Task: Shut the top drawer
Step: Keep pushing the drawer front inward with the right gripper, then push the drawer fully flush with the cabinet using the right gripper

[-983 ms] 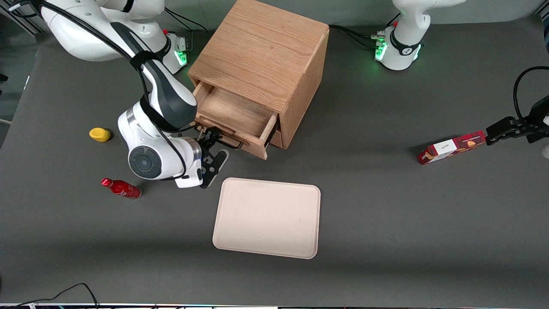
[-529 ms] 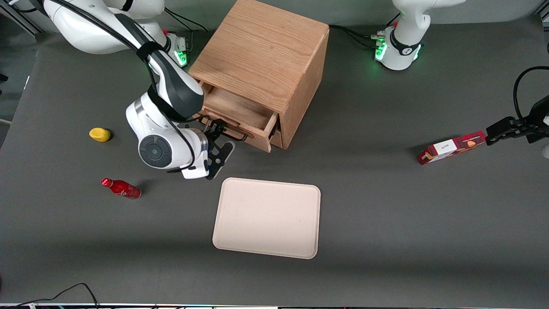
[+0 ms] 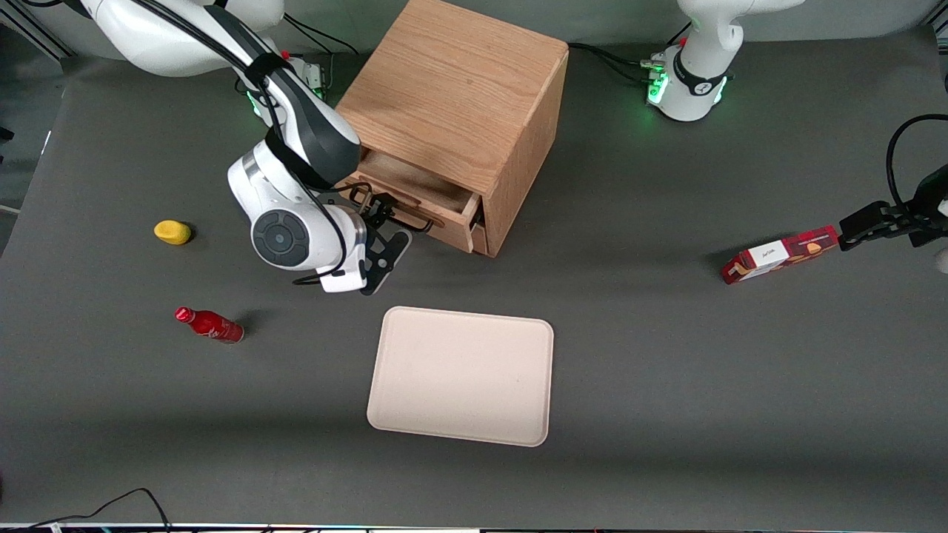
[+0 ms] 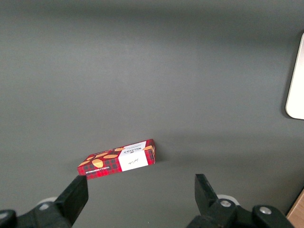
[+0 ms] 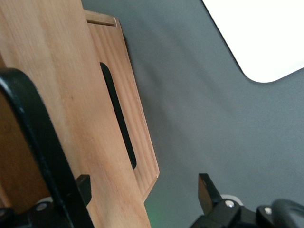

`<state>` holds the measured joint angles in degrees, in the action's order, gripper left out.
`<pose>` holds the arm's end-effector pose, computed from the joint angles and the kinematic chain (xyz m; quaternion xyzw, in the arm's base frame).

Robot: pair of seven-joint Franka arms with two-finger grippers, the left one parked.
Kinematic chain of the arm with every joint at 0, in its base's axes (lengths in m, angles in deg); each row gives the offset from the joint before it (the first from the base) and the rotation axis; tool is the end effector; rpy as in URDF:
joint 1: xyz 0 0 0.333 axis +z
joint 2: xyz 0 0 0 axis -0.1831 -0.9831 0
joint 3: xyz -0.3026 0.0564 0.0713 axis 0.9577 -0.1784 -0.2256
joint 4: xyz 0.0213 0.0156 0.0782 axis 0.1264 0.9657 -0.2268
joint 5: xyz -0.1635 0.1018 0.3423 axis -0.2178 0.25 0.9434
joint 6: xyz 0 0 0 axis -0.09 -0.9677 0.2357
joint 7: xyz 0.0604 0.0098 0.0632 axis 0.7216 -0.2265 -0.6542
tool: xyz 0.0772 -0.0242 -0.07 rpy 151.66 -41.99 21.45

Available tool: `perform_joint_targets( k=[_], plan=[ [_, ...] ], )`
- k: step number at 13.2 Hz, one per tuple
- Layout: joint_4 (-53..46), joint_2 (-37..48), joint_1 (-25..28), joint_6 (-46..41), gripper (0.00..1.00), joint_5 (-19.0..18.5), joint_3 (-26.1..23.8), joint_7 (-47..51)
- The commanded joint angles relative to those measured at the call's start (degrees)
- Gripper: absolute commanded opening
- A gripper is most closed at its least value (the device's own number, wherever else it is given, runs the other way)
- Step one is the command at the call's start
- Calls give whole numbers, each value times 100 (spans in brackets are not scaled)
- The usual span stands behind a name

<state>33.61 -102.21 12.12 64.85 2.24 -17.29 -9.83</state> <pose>0.5379 0.3105 0.3593 -0.8836 -0.4128 0.1797 0.1285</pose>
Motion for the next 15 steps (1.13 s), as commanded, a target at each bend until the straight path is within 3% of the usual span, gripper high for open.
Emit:
perform_joint_targets(
  k=[1,15],
  plan=[
    [489,283,-8,268,100,70,-107,251],
    [815,547,10,269,100,185,-432,603]
  ],
)
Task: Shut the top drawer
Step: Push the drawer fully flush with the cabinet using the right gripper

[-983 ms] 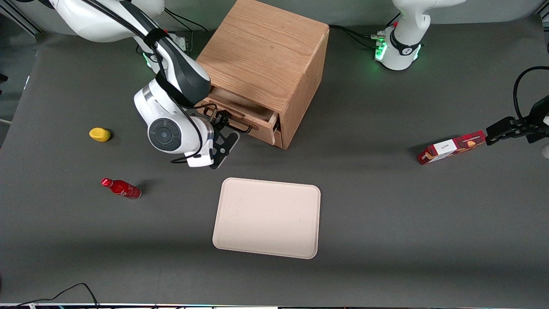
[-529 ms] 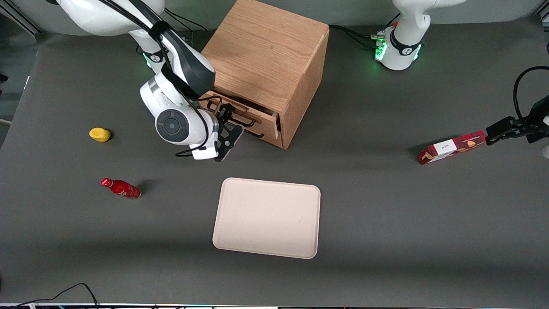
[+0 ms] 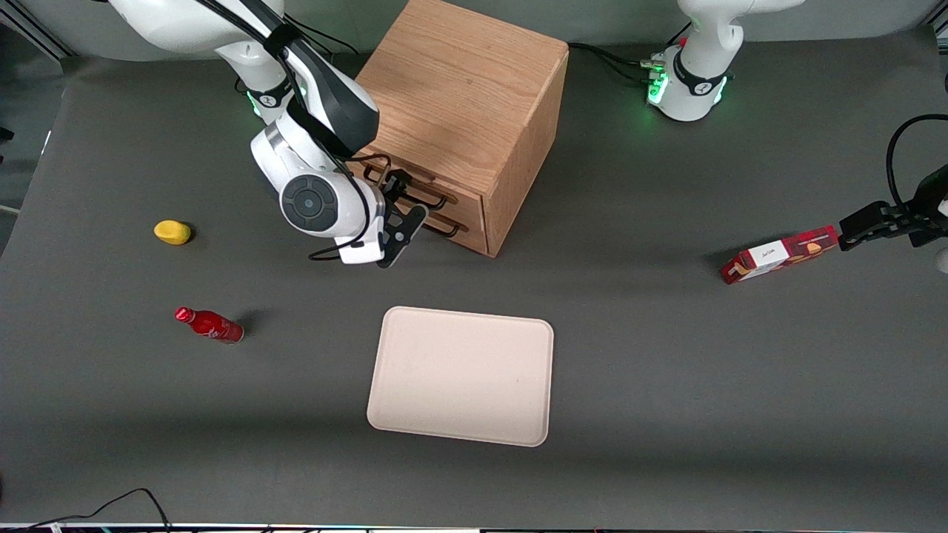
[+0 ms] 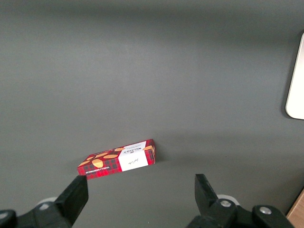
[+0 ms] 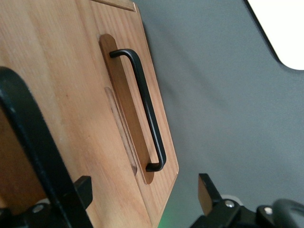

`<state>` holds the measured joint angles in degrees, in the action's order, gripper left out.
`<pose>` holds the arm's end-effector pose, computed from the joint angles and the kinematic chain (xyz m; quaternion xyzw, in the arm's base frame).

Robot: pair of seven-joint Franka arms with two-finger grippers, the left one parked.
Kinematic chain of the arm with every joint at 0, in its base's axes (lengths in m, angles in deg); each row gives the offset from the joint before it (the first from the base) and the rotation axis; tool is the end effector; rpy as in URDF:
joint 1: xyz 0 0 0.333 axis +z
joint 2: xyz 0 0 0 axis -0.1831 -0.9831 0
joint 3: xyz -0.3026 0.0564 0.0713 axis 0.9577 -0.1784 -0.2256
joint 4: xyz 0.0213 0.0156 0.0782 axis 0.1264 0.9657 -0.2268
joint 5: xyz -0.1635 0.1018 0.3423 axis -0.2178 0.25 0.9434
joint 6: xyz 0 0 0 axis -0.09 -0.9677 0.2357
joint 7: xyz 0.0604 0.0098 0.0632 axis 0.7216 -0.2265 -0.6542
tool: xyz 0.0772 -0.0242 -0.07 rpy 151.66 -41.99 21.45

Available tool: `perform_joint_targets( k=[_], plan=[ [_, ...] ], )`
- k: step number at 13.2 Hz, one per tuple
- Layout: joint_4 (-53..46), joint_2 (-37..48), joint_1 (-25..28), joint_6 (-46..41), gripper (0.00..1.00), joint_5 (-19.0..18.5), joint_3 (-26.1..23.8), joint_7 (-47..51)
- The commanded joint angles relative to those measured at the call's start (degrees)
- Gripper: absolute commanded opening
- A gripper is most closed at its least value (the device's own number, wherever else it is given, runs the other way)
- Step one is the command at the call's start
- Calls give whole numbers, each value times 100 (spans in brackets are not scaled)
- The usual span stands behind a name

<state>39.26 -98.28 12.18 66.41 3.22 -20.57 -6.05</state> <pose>0.4963 0.3352 0.3631 -0.8851 -0.4094 0.1879 0.1164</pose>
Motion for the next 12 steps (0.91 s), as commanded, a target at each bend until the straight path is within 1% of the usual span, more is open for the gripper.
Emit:
perform_joint_targets(
  k=[1,6,12],
  plan=[
    [258,154,4,113,100,87,-113,233],
    [223,181,-5,70,100,87,-130,242],
    [-145,190,-40,-264,100,175,-95,260]
  ],
)
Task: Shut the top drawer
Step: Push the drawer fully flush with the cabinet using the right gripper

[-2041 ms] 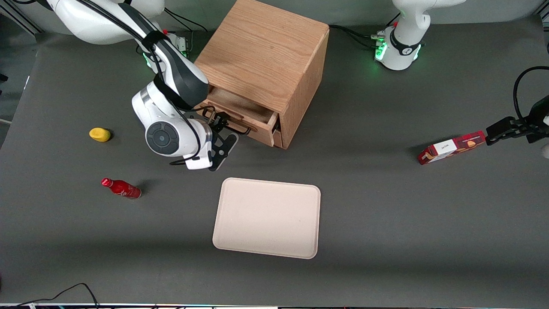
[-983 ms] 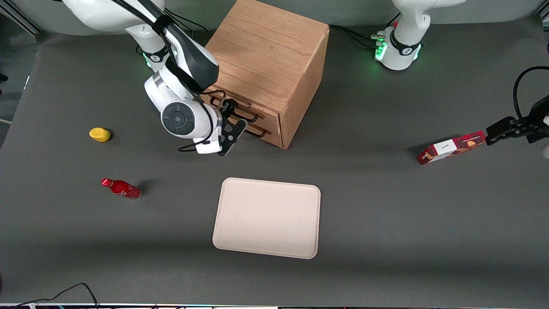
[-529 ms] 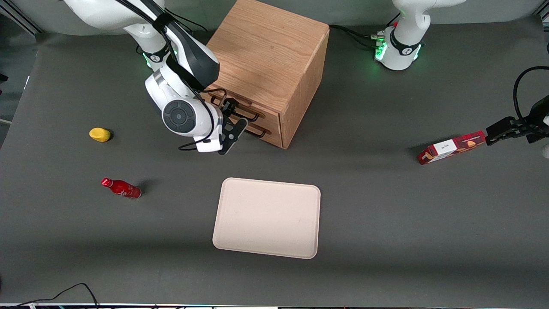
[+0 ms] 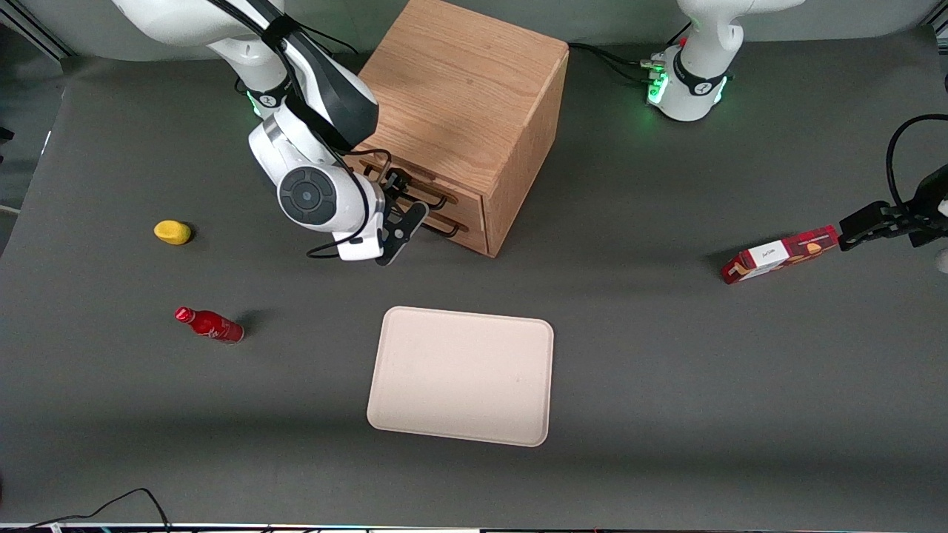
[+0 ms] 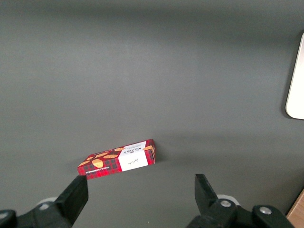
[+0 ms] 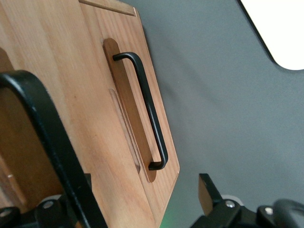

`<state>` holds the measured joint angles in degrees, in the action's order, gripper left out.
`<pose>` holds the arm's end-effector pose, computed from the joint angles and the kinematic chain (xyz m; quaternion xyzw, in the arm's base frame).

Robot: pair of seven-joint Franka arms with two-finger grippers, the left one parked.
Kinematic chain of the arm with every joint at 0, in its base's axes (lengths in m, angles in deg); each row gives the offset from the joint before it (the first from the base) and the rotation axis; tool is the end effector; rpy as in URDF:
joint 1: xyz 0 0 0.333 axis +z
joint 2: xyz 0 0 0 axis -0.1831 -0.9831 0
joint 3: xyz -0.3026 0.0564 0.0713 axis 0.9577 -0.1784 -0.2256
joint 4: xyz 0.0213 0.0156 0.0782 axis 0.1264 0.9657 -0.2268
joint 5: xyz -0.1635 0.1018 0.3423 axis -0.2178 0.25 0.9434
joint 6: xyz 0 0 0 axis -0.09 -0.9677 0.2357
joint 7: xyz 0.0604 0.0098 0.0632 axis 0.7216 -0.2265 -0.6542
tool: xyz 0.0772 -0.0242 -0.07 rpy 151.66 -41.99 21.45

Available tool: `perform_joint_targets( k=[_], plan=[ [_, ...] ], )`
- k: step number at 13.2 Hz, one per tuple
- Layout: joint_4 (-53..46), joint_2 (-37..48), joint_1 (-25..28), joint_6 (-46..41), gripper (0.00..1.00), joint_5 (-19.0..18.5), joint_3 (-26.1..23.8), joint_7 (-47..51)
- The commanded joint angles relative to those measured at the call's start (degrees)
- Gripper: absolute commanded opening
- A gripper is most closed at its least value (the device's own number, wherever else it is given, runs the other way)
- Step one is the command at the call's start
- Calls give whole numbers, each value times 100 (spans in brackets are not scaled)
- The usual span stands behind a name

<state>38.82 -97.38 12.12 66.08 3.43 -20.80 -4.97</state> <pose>0.4959 0.3370 0.3745 -0.8898 -0.4029 0.1812 0.1141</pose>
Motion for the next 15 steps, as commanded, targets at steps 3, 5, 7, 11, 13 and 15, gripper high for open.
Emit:
perform_joint_targets(
  k=[3,5,7,11,13,15],
  plan=[
    [-269,108,-34,-539,100,154,-72,153],
    [-392,144,-43,-679,100,154,-63,188],
    [-655,179,-43,-960,100,154,-19,249],
    [-1305,266,-61,-1523,100,163,296,249],
    [-1385,503,-78,-1541,100,154,525,468],
    [-1377,845,-78,-1541,100,136,832,688]
  ],
)
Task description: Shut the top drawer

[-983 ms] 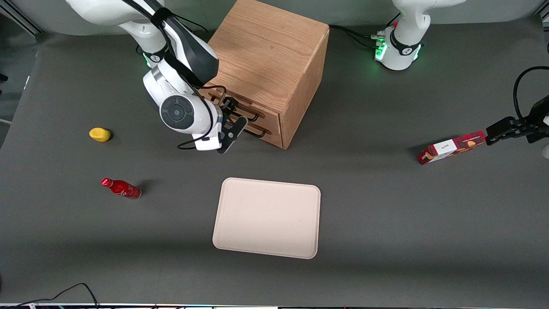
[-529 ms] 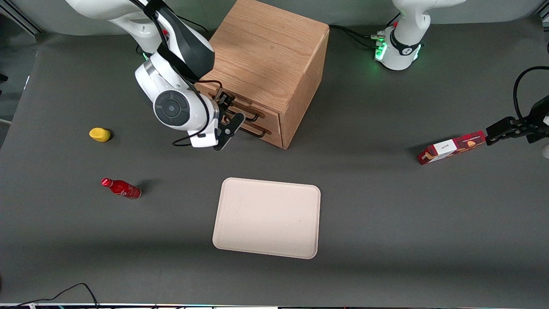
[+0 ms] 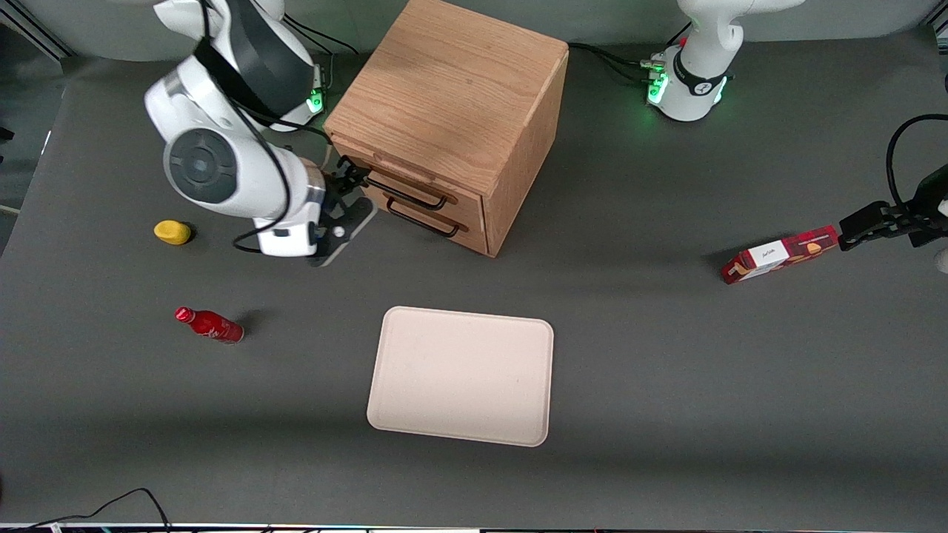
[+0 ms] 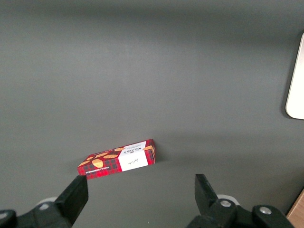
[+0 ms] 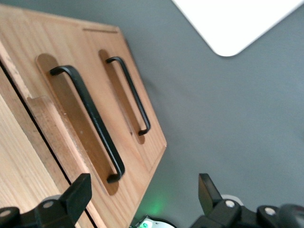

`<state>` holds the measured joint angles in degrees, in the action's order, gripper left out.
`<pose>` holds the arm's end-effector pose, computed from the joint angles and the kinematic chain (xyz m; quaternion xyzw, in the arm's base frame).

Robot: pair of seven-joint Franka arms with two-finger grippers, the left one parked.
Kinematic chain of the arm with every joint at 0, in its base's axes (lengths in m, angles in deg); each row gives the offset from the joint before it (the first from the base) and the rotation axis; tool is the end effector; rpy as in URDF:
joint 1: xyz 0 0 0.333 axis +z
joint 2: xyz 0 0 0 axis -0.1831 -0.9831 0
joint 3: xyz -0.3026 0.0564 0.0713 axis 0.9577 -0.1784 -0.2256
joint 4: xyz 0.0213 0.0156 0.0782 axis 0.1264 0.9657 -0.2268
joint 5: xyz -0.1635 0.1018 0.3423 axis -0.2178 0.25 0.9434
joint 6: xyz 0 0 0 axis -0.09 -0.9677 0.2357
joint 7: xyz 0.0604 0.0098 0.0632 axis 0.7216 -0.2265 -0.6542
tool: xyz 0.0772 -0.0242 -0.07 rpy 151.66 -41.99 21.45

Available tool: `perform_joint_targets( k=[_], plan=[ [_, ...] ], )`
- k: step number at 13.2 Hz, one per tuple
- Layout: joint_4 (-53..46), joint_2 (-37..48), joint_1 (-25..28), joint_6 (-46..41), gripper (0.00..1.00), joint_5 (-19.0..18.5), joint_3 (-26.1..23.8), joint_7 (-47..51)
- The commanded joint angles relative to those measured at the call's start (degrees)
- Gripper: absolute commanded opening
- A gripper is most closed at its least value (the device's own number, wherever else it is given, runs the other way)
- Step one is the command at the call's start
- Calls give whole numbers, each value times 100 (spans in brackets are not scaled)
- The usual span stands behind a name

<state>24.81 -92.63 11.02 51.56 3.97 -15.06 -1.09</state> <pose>0.5381 0.2762 0.5028 -0.9260 -0.3325 0.1508 0.0955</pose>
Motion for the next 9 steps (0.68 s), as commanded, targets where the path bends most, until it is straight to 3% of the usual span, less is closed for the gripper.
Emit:
perform_joint_targets(
  k=[1,3,6,9],
  plan=[
    [15,538,32,-81,100,39,459,449],
    [42,837,32,-63,100,-101,863,1106],
    [86,1180,32,7,100,-751,1356,1678],
    [235,1400,14,314,100,-674,2164,1830]
  ],
)
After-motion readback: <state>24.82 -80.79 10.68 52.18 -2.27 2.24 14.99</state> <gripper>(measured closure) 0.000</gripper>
